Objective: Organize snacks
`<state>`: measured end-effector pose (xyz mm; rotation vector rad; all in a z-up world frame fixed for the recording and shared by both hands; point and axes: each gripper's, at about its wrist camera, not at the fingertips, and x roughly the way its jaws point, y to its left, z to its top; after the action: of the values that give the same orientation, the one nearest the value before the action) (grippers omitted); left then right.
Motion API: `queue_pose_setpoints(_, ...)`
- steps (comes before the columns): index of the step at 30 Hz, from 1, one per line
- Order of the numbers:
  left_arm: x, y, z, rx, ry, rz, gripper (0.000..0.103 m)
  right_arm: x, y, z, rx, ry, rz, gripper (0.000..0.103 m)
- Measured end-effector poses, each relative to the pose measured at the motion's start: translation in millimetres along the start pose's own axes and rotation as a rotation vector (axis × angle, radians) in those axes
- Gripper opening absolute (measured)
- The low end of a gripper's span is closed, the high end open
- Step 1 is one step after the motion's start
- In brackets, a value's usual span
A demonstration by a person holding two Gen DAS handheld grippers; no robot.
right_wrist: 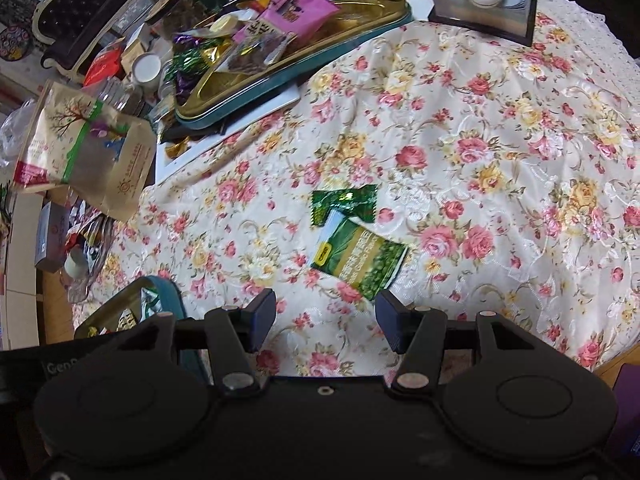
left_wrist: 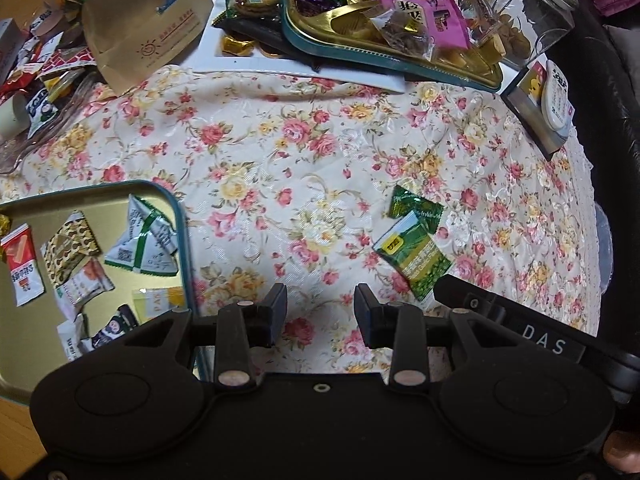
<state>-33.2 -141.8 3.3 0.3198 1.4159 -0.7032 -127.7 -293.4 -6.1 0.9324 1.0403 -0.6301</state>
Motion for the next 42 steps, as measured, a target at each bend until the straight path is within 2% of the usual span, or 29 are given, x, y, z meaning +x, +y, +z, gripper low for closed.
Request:
queue_pose_setpoints(8, 16.5, -2.2, 18.1, -0.044, 0.013, -0.02, 0.045, 0.2, -18.3, 23.3, 0.086, -0.062, -0.005, 0.058)
queue_pose_setpoints(13, 31.2, -2.0, 25.8, -0.067, 0.034, -0.021, 0.045, 7.0, -33.3, 38.4, 0.164, -0.065, -0.007, 0.058)
queue_pose_setpoints(20, 52.4, -13.3, 27.6, -0.034, 0.079, -0.002, 0.045, 24.0, -49.2, 51.9, 0.247, -0.071, -0.041, 0.058)
queue_pose_setpoints(26, 60.7, -21.9, 23.3, 0.029, 0.08, 0.068, 0.045, 41.6, -46.0, 54.9, 0.233, -0.044, -0.056, 0.058)
queue_pose_setpoints(33, 65.3, -22.9, 20.8, 0.058, 0.091, 0.076, 0.045, 54.9, -40.6, 56.2, 0.208, -0.024, -0.075, 0.058)
queue_pose_setpoints(42, 63.1, -20.1, 20.1, 0.058, 0.091, 0.074, 0.045, 66.6, -41.4, 47.2, 0.142, -0.019, -0.159, 0.057)
